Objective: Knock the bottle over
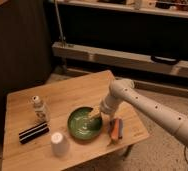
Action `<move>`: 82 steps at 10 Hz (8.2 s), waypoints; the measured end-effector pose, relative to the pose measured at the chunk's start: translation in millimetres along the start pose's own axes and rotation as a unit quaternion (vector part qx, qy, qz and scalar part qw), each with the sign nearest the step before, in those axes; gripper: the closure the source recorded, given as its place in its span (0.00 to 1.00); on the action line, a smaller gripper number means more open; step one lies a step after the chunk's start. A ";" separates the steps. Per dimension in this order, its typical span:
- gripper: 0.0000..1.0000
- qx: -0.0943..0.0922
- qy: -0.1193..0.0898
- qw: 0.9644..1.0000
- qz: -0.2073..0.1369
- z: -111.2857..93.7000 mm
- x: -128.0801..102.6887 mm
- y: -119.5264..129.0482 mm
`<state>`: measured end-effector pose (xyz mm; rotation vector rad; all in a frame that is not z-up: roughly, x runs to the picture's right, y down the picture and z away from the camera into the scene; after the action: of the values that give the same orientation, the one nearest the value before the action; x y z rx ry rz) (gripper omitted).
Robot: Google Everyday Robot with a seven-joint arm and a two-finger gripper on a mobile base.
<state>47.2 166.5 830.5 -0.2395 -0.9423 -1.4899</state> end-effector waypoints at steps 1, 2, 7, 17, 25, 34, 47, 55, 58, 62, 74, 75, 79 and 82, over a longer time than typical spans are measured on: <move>0.20 0.000 0.000 1.000 0.000 0.0 0.0 0.0; 0.20 0.000 0.000 1.000 0.000 0.0 0.0 0.0; 0.20 0.000 0.000 1.000 0.000 0.0 0.0 0.0; 0.20 -0.025 0.057 0.997 -0.038 -41.7 12.5 -21.7; 0.72 0.011 0.176 0.959 -0.223 -126.6 179.5 -118.0; 1.00 0.021 0.157 0.893 -0.422 -68.3 84.4 -267.3; 1.00 -0.006 0.173 0.852 -0.494 -74.1 79.7 -386.0; 1.00 -0.032 0.166 0.828 -0.535 -35.0 89.8 -429.1; 1.00 -0.048 0.164 0.822 -0.543 -12.2 98.3 -433.4; 1.00 -0.062 0.154 0.831 -0.531 3.5 118.3 -417.8; 1.00 -0.129 0.146 0.861 -0.470 -53.4 110.7 -269.6; 1.00 -0.136 0.149 0.866 -0.457 -60.5 114.7 -253.7; 1.00 -0.140 0.159 0.878 -0.428 -64.8 122.6 -236.3; 0.97 -0.134 0.160 0.881 -0.423 -58.5 127.4 -245.1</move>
<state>-175.9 1.8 777.5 0.2654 -0.5717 -2.3838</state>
